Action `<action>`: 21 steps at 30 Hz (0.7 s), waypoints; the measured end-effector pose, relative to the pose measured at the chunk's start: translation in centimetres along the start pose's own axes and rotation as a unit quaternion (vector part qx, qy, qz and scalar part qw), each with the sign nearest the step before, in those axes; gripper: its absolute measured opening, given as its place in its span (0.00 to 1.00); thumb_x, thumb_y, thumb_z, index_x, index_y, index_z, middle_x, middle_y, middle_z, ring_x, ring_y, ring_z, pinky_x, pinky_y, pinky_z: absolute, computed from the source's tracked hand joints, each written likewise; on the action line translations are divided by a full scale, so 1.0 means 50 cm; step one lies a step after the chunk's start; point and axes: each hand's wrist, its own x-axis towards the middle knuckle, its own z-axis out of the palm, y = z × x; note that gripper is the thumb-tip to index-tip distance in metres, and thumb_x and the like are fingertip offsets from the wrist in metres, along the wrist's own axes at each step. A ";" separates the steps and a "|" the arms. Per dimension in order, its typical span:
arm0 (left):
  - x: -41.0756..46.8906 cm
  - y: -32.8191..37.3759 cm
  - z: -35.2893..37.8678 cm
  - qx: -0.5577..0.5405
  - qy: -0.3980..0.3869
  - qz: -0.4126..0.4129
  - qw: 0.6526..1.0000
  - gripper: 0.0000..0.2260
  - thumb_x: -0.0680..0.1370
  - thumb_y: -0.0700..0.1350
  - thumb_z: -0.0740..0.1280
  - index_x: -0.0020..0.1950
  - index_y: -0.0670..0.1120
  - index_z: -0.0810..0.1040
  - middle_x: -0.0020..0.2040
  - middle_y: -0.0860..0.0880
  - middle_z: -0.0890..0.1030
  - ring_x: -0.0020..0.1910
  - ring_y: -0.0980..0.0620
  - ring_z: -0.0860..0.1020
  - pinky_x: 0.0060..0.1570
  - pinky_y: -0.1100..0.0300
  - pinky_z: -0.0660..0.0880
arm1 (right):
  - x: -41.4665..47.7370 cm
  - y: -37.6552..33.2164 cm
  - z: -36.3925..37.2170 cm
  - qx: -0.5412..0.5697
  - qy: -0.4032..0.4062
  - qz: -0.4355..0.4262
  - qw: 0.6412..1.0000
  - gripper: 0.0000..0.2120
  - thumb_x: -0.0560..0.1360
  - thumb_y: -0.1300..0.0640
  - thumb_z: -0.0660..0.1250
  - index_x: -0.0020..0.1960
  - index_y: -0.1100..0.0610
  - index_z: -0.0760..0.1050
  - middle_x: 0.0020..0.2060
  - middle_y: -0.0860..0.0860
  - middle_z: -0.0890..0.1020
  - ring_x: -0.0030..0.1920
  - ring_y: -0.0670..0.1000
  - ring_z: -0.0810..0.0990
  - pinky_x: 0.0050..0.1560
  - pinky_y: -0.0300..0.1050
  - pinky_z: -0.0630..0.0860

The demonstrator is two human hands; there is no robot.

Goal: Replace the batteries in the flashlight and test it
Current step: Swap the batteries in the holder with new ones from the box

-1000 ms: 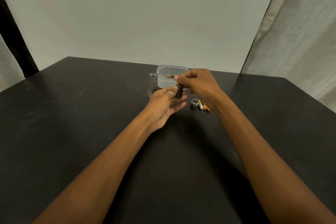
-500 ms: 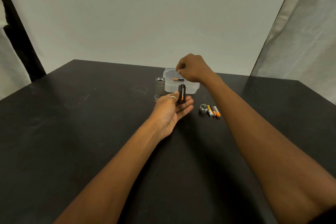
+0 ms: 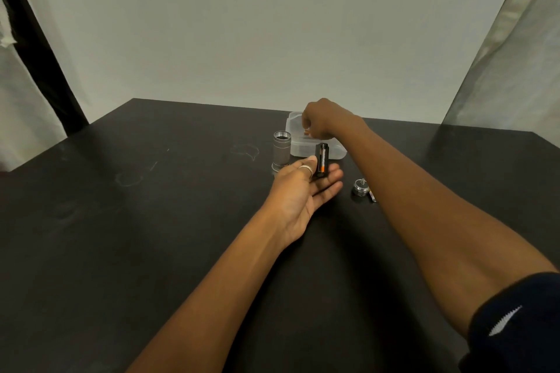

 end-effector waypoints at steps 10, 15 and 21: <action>0.001 0.001 -0.001 -0.003 -0.007 -0.006 1.000 0.09 0.86 0.41 0.58 0.60 0.40 0.76 0.49 0.41 0.84 0.47 0.48 0.85 0.52 0.52 0.83 | -0.018 -0.009 -0.010 -0.028 0.031 0.022 0.999 0.05 0.78 0.63 0.66 0.53 0.60 0.78 0.52 0.58 0.81 0.46 0.59 0.79 0.44 0.49 0.74; 0.000 0.003 -0.001 0.005 -0.010 -0.012 1.000 0.10 0.86 0.41 0.57 0.62 0.40 0.76 0.50 0.41 0.85 0.47 0.49 0.85 0.50 0.53 0.83 | -0.074 -0.005 -0.049 0.077 0.169 0.020 0.982 0.12 0.81 0.59 0.64 0.64 0.55 0.77 0.57 0.56 0.82 0.55 0.59 0.81 0.50 0.50 0.75; -0.010 0.004 0.006 0.028 -0.010 0.002 1.000 0.10 0.86 0.39 0.56 0.59 0.39 0.77 0.49 0.41 0.84 0.48 0.49 0.85 0.52 0.53 0.83 | -0.225 -0.033 -0.078 0.338 0.282 0.001 0.898 0.07 0.77 0.60 0.71 0.54 0.57 0.83 0.43 0.48 0.85 0.44 0.47 0.85 0.51 0.46 0.82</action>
